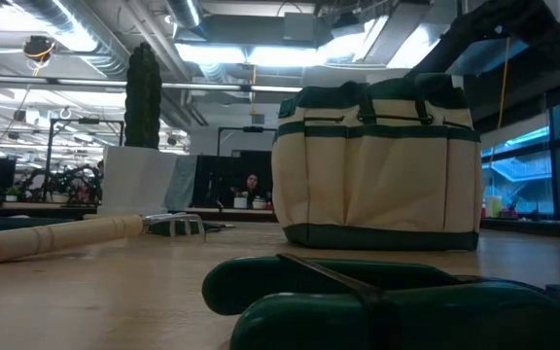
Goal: Pick & Place Garden tools in Gardening bag
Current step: Put the gardening spray into the gardening bag
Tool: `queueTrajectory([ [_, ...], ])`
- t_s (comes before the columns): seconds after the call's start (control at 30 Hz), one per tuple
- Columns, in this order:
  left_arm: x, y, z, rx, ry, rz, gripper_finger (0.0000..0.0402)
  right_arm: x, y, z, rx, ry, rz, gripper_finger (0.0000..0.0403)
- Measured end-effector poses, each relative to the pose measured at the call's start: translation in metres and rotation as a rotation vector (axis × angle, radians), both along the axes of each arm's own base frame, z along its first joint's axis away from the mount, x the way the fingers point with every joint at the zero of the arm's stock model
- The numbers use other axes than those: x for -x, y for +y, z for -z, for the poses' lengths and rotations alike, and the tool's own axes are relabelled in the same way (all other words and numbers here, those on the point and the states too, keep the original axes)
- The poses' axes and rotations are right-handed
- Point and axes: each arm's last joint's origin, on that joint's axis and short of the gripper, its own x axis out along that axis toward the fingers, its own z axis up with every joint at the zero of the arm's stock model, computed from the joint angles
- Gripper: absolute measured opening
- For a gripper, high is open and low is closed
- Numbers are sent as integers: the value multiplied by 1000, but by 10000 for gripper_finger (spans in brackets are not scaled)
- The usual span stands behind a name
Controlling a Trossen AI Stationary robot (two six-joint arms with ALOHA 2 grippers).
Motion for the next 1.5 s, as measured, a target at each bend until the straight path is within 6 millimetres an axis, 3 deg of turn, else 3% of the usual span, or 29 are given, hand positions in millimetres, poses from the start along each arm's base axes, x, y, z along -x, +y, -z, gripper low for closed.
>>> queueTrajectory([
  [0.33,0,0,0,1,0,0,204,-1,1,0,-1,-5,59,147],
  [0.73,0,0,0,-9,4,14,203,-7,6,-10,-131,-158,135,148],
  [0.93,1,-1,-1,-36,-4,24,201,-20,8,-54,-192,-422,98,148],
  [1.13,4,-2,-6,-86,-55,67,200,-30,22,-121,-351,-830,39,148],
  [1.27,5,-3,-6,-156,-59,93,200,-36,49,-173,-459,-1092,-112,148],
  [1.5,4,-2,-6,-289,-49,37,198,-39,127,-250,-545,-1301,-403,148],
])
